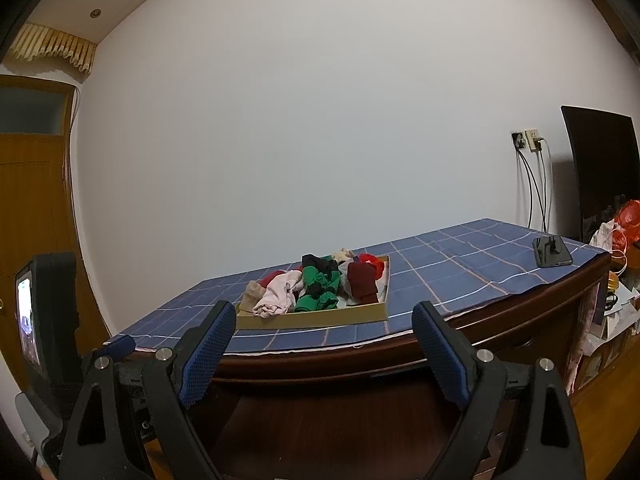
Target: Take underwear out of drawer
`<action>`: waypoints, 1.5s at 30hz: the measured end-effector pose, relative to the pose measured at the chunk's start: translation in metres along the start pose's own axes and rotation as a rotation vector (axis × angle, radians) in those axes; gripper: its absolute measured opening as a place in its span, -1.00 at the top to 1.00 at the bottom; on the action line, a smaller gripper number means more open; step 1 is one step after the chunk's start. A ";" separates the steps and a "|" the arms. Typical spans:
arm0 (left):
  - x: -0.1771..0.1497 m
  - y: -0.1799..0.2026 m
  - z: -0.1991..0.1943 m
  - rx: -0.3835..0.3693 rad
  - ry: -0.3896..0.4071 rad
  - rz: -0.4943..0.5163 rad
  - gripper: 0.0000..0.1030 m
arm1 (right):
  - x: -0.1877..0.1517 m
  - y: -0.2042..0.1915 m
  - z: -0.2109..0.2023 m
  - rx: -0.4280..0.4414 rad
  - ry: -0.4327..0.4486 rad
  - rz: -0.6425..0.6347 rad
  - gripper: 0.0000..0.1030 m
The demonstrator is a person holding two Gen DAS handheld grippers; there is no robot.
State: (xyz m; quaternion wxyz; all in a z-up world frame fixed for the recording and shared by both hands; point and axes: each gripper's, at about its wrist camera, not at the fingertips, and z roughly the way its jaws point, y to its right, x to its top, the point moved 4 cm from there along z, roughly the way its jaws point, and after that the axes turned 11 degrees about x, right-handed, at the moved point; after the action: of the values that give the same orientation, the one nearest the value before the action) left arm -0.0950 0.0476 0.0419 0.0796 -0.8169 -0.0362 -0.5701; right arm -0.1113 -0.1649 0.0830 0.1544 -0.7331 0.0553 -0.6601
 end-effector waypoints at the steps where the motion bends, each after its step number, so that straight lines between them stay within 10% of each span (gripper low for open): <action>1: 0.000 0.000 0.000 -0.001 0.000 0.001 -0.99 | 0.000 0.000 0.000 -0.002 0.000 0.001 -0.78; 45: 0.008 -0.006 -0.009 0.014 0.043 -0.018 -0.99 | 0.002 -0.001 -0.004 0.000 0.012 -0.005 -0.78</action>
State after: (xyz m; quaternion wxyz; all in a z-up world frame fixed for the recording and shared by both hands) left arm -0.1014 0.0512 0.0533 0.0811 -0.8035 -0.0456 -0.5880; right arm -0.1151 -0.1651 0.0859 0.1527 -0.7292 0.0545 -0.6648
